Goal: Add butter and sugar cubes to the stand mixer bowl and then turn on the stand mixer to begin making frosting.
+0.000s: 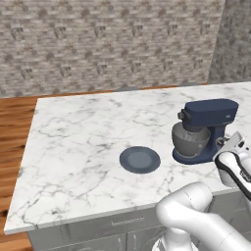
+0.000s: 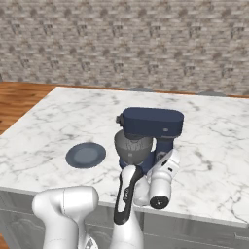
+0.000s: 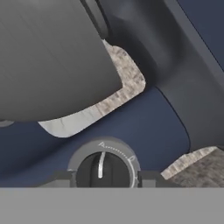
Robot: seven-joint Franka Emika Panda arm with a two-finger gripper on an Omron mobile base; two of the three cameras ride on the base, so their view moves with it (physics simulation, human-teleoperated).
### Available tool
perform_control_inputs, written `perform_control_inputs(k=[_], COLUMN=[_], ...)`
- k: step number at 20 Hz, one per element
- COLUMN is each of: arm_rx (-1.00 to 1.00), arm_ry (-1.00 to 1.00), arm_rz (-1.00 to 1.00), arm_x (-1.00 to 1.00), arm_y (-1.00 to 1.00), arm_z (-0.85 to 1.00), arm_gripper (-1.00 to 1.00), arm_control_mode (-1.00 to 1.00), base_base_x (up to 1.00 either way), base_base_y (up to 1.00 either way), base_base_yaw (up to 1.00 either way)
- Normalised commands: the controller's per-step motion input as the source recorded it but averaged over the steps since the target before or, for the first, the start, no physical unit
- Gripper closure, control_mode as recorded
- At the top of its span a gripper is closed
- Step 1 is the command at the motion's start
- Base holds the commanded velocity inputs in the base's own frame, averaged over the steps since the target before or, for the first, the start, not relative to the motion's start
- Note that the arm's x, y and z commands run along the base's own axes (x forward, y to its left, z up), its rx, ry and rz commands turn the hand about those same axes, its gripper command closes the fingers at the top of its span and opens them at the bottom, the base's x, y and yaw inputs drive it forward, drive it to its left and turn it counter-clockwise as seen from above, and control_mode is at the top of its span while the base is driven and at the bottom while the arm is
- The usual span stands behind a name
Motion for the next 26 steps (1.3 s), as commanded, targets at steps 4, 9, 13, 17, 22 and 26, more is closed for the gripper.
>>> perform_control_inputs(k=[4, 9, 13, 17, 22, 26], arm_rx=[0.01, 0.08, 0.21, 0.27, 0.32, 0.33], arm_ry=[0.00, 0.00, 0.00, 0.00, 0.00, 0.00], arm_rz=[0.00, -0.01, -0.02, 0.00, 0.00, 0.00], arm_x=[0.06, 0.01, 0.00, 0.00, 0.00, 0.00], arm_y=[0.01, 0.00, 0.00, 0.00, 0.00, 0.00], arm_z=[0.02, 0.00, 0.00, 0.00, 0.00, 0.02], arm_gripper=[1.00, 1.00, 1.00, 1.00, 1.00, 1.00], arm_control_mode=[-1.00, -1.00, -1.00, -1.00, -1.00, -1.00], base_base_x=[0.00, 0.00, 0.00, 0.00, 0.00, 0.00], base_base_y=[0.00, 0.00, 0.00, 0.00, 0.00, 0.00], base_base_yaw=[0.00, 0.00, 0.00, 0.00, 0.00, 0.00])
